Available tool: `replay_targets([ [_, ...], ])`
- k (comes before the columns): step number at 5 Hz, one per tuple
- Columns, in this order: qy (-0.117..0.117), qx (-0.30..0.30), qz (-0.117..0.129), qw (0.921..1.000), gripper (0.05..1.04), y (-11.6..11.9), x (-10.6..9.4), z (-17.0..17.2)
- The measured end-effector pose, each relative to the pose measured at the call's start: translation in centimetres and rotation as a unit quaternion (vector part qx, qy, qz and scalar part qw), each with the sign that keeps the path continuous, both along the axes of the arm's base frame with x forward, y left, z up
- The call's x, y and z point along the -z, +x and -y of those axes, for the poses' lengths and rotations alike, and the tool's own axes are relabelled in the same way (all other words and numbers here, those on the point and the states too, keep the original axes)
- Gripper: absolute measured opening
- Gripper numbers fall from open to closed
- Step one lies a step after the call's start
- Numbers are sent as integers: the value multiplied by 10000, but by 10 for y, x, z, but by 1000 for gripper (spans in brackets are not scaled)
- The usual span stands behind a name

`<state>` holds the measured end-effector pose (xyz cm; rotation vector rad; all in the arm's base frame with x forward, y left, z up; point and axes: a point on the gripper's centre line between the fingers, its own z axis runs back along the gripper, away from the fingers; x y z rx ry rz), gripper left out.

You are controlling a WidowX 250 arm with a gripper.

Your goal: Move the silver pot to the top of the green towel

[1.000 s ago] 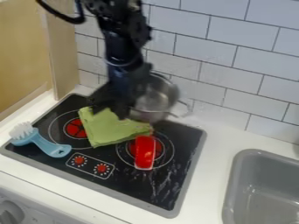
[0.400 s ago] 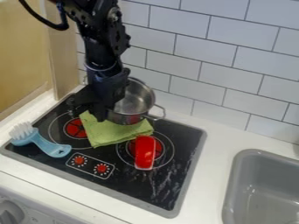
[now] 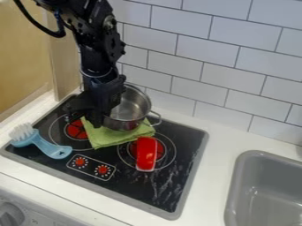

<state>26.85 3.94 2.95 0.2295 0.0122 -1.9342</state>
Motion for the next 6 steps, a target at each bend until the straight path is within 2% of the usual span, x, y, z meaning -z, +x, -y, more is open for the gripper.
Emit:
replay_targets([
  [1,-143,-177,-203,9995,267,-4,3,-3],
  [2,-176,-304,-90,9993,536,-1,2,-2],
  [3,-159,-324,-126,9993,852,-2,2,-3],
  [4,-140,-328,-148,9993,1021,-3,2,-3],
  [5,-71,-356,-189,9992,1005,-5,-1,-5],
  [6,63,-123,-108,9998,999,-7,-19,-4],
])
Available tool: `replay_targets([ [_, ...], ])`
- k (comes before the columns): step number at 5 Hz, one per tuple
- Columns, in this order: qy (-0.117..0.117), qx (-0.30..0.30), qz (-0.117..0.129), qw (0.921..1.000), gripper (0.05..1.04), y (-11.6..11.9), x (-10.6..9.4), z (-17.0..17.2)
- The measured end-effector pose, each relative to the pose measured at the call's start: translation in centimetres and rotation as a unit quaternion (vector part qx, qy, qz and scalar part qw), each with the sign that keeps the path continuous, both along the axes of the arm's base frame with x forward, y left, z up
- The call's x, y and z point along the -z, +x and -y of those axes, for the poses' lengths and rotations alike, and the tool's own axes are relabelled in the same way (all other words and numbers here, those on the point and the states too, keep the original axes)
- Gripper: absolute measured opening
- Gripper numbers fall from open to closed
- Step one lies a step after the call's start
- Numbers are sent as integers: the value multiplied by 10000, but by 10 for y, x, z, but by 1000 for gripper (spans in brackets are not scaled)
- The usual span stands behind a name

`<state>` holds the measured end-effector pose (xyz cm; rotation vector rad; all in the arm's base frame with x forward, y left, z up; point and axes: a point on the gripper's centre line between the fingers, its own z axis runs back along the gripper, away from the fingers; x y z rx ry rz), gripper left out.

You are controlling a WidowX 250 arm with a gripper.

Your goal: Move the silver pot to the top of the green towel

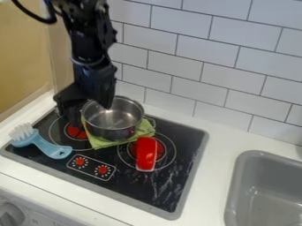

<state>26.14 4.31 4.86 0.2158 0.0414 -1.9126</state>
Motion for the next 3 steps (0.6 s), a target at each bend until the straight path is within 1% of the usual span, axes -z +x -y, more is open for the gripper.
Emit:
replay_targets([
  [1,207,91,266,9994,999,1,-20,1],
  [2,383,203,217,9988,998,-3,-29,11],
  [3,384,185,215,9989,999,-3,-29,12],
])
